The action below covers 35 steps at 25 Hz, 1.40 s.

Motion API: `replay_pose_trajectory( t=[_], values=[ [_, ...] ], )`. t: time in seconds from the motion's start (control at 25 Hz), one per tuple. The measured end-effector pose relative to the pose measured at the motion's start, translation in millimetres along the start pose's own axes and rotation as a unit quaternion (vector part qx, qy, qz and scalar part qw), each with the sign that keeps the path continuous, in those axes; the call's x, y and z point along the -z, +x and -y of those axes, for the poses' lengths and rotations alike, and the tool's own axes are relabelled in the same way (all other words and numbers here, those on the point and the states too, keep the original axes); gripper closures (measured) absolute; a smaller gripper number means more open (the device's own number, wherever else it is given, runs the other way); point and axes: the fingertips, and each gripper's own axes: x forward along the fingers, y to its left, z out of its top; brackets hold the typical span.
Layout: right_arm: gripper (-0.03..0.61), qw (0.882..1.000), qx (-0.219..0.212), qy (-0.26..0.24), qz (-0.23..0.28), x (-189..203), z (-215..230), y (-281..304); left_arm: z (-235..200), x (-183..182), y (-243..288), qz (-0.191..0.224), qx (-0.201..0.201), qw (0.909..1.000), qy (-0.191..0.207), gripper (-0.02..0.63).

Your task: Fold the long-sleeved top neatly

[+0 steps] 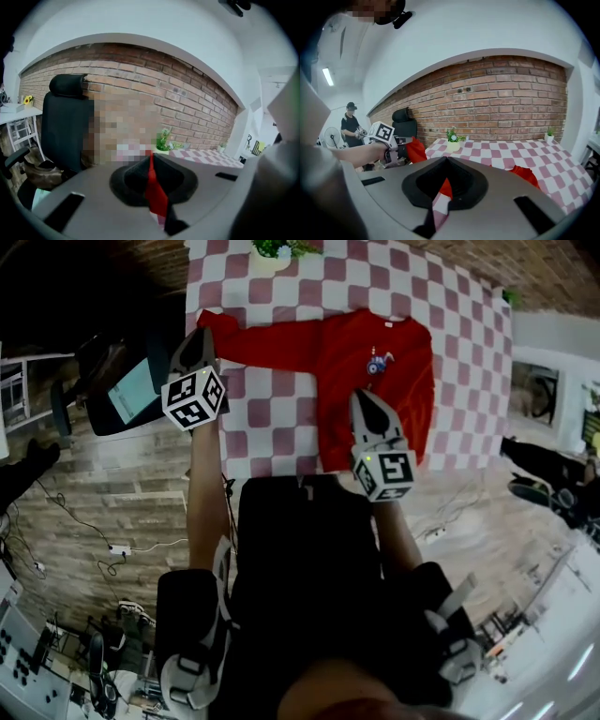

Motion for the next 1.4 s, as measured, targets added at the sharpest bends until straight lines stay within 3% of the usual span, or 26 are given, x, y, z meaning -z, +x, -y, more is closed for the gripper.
replay_pose_trajectory(
  t=[0.36,0.72,1.08,1.4],
  values=[
    [0.571,0.999,0.034,0.02,0.023,15,49,-62,101,-40,-32,0.052,0.046,0.9967,0.042,0.591],
    [0.571,0.996,0.066,0.04,0.041,35,93,-124,218,-45,-56,0.073,0.111,0.9879,0.08,0.591],
    [0.571,0.991,0.103,0.067,0.053,63,139,-188,335,-23,-85,0.077,0.183,0.9737,0.111,0.59],
    [0.571,0.99,0.119,0.066,0.045,88,171,-228,429,28,-100,0.065,0.234,0.9592,0.145,0.591]
  ],
)
